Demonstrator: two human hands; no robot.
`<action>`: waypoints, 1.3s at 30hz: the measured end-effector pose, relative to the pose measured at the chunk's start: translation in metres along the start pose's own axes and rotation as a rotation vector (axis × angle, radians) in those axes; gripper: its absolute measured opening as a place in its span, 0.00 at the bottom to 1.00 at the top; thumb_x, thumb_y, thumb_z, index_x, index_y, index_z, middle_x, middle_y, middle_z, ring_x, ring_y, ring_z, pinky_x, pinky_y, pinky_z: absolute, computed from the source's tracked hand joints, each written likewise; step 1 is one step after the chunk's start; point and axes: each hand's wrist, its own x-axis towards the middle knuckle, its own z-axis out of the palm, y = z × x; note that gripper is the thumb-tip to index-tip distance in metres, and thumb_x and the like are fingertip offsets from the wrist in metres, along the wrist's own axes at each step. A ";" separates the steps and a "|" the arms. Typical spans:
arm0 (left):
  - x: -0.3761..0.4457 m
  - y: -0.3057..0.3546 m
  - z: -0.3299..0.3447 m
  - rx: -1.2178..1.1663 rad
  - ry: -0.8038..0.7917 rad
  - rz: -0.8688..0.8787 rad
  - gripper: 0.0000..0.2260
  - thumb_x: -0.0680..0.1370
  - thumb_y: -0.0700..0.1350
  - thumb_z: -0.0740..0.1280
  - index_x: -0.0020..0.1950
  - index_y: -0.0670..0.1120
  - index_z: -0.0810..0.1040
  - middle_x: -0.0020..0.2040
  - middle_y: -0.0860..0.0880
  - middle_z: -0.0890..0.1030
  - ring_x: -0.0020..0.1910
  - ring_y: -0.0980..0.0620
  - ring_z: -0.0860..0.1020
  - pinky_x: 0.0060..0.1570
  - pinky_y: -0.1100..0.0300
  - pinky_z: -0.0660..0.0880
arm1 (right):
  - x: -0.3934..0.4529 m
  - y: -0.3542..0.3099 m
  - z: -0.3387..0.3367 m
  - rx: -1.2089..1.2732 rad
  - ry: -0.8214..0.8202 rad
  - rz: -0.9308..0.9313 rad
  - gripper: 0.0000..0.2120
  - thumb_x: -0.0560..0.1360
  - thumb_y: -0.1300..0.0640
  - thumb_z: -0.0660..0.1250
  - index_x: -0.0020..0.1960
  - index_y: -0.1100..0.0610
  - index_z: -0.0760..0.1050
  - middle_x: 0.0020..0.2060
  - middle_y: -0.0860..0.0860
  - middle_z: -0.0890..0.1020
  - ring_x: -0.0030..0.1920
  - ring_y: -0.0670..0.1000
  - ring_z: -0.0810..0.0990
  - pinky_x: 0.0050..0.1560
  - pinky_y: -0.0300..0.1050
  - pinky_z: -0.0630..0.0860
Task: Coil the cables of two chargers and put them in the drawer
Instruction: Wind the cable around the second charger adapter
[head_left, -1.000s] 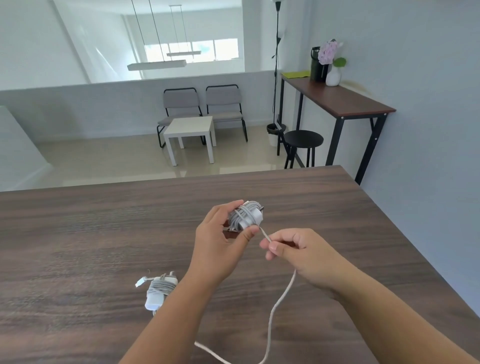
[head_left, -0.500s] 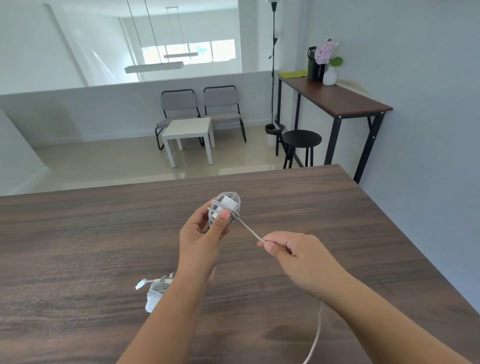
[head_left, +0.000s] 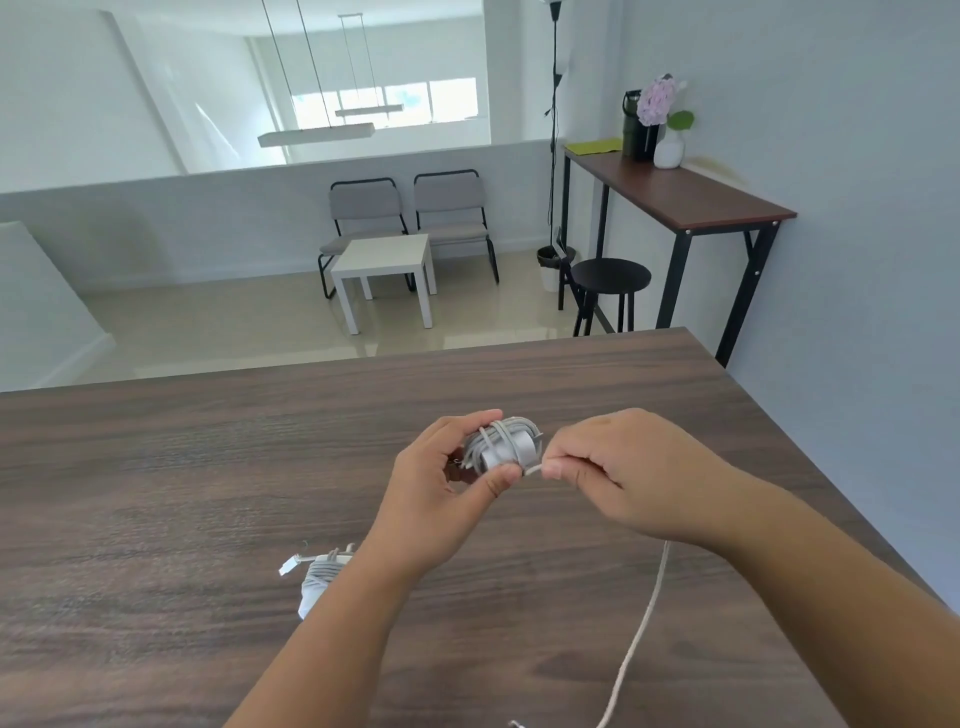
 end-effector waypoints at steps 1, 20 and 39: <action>0.000 0.001 -0.001 -0.007 -0.007 -0.007 0.21 0.71 0.48 0.77 0.63 0.55 0.79 0.55 0.54 0.82 0.52 0.51 0.81 0.52 0.53 0.80 | 0.001 0.002 -0.003 0.004 -0.023 -0.026 0.15 0.78 0.46 0.53 0.43 0.50 0.75 0.35 0.44 0.79 0.36 0.45 0.76 0.40 0.47 0.74; -0.013 0.018 -0.012 -0.287 -0.376 -0.114 0.23 0.71 0.43 0.76 0.66 0.47 0.78 0.57 0.43 0.83 0.57 0.40 0.81 0.59 0.49 0.77 | 0.018 0.016 -0.005 0.805 -0.067 0.078 0.11 0.67 0.54 0.76 0.39 0.60 0.79 0.29 0.47 0.77 0.29 0.42 0.70 0.32 0.33 0.67; -0.018 0.017 0.003 -0.512 -0.198 -0.080 0.24 0.67 0.51 0.80 0.60 0.46 0.82 0.54 0.40 0.81 0.54 0.46 0.80 0.53 0.57 0.76 | 0.008 0.008 0.033 1.405 0.079 0.327 0.08 0.69 0.56 0.72 0.39 0.58 0.75 0.33 0.51 0.82 0.31 0.48 0.78 0.26 0.37 0.72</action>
